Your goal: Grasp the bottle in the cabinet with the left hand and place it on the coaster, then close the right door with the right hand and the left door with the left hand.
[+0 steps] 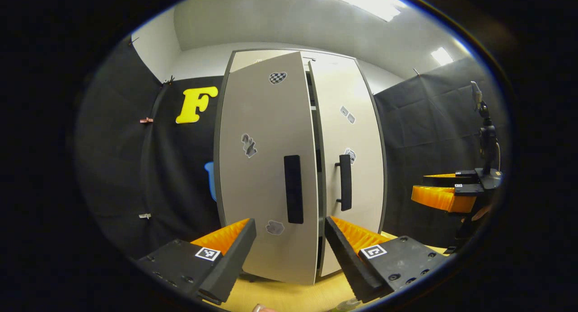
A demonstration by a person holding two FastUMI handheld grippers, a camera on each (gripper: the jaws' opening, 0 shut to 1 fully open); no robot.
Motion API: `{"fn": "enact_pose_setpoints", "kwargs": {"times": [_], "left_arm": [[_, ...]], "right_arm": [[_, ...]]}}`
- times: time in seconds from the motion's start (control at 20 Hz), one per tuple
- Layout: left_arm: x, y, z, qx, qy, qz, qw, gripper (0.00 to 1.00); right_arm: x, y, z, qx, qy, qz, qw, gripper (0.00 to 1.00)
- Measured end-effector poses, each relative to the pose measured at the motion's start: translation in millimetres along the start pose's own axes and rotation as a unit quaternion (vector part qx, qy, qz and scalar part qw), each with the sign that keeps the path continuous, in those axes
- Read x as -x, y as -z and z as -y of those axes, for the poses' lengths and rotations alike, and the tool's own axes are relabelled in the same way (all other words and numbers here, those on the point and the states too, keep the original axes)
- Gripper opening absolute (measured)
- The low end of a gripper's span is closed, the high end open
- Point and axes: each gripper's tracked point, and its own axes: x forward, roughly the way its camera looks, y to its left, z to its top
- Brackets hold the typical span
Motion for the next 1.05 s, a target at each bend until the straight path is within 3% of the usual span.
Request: {"fn": "enact_pose_setpoints", "kwargs": {"times": [0.3,0.6,1.05], "left_arm": [[-6,-10,14,-0.023,0.009,0.013,1.000,0.99],[-8,-6,24,0.002,0.025,0.006,1.000,0.99],[-5,-5,22,0.001,0.034,0.006,0.999,0.96]], "right_arm": [[5,-2,-1,-0.012,0.012,0.004,1.000,0.97],[6,-6,-8,-0.007,0.002,0.011,1.000,0.97],[6,1,-13,0.014,-0.004,-0.001,1.000,0.98]]}}
